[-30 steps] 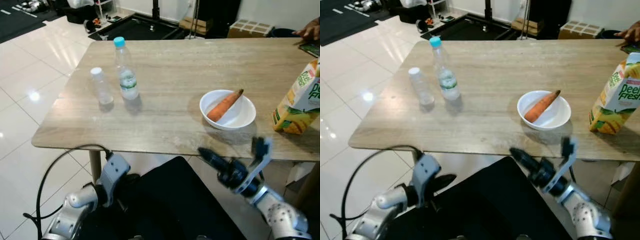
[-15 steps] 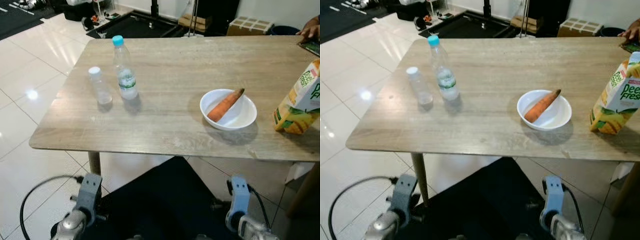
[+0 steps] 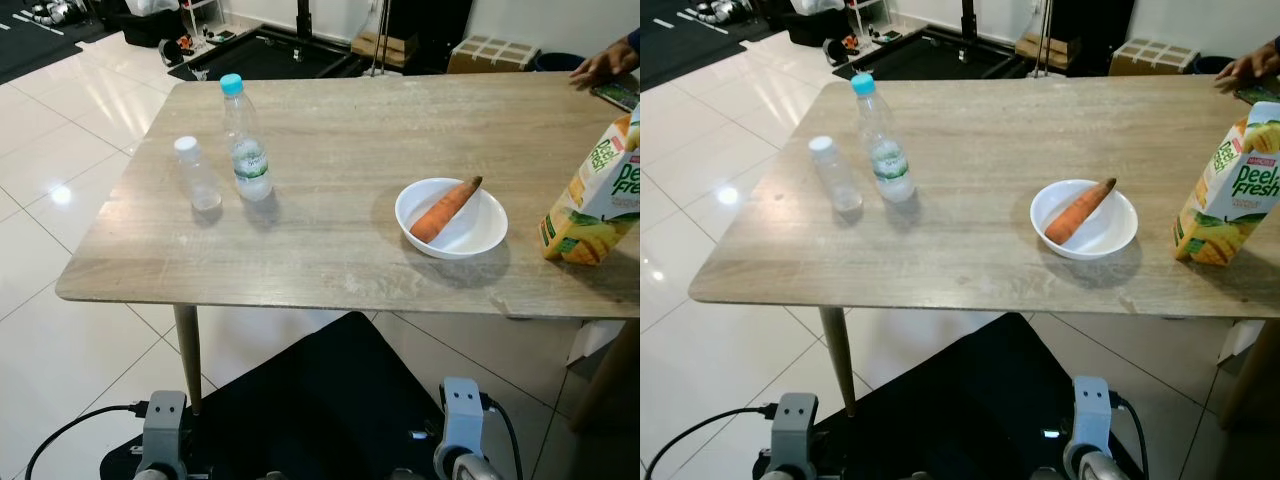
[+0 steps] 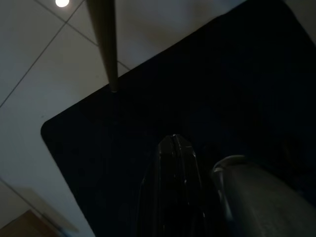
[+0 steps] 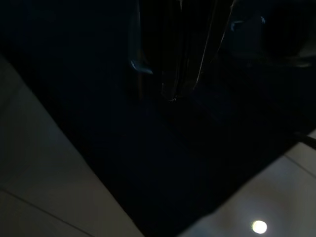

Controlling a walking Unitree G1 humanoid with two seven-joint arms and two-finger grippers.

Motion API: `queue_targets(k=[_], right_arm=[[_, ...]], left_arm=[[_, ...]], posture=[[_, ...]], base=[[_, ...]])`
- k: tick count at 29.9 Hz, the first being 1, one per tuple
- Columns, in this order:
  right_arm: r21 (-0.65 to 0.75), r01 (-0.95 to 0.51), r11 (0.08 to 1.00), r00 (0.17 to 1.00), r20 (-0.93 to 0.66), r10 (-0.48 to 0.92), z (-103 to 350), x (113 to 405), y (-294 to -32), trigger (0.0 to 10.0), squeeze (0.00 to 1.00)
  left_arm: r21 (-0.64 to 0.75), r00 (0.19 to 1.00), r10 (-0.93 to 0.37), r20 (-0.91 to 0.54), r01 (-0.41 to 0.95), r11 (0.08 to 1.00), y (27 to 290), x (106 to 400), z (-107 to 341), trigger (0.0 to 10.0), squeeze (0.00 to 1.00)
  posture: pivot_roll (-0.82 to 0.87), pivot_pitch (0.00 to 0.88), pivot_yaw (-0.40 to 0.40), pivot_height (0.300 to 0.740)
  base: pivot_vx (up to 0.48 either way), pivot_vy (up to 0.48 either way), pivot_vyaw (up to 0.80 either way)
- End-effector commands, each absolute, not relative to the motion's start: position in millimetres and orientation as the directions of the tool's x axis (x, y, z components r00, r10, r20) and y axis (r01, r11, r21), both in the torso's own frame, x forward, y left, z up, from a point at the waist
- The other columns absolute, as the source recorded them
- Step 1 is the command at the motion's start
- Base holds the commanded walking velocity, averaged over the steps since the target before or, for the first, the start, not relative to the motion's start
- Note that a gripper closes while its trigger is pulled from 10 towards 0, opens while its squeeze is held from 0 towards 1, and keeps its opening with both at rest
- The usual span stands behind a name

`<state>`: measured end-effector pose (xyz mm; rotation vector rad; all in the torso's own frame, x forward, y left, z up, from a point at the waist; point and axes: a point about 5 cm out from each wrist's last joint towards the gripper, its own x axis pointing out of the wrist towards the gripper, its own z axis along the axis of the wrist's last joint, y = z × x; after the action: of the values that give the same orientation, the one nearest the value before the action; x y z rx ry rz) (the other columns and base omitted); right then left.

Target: Restocking fridge

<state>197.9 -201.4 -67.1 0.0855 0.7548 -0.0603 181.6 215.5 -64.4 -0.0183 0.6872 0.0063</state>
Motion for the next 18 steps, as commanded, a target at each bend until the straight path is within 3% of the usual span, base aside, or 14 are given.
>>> queue_targets(k=[1, 18], right_arm=[[0.053, 0.098, 0.994, 0.701, -0.712, -0.031, -73.8, 189.5, -195.2, 10.0, 0.00], [0.038, 0.073, 0.997, 0.703, -0.711, -0.025, -75.9, 187.6, -191.2, 10.0, 0.00]], left_arm=[[-0.025, 0.747, 0.013, -0.665, -0.040, 0.999, 212.1, 173.5, -71.7, 10.0, 0.00], [-0.038, 0.698, -0.009, -0.716, -0.026, 0.999, 207.7, 163.0, -81.7, 10.0, 0.00]], posture=[[-0.13, 0.126, 0.081, 0.725], [-0.13, 0.118, 0.076, 0.725]], base=[[0.000, 0.000, 0.00], [0.000, 0.000, 0.00]])
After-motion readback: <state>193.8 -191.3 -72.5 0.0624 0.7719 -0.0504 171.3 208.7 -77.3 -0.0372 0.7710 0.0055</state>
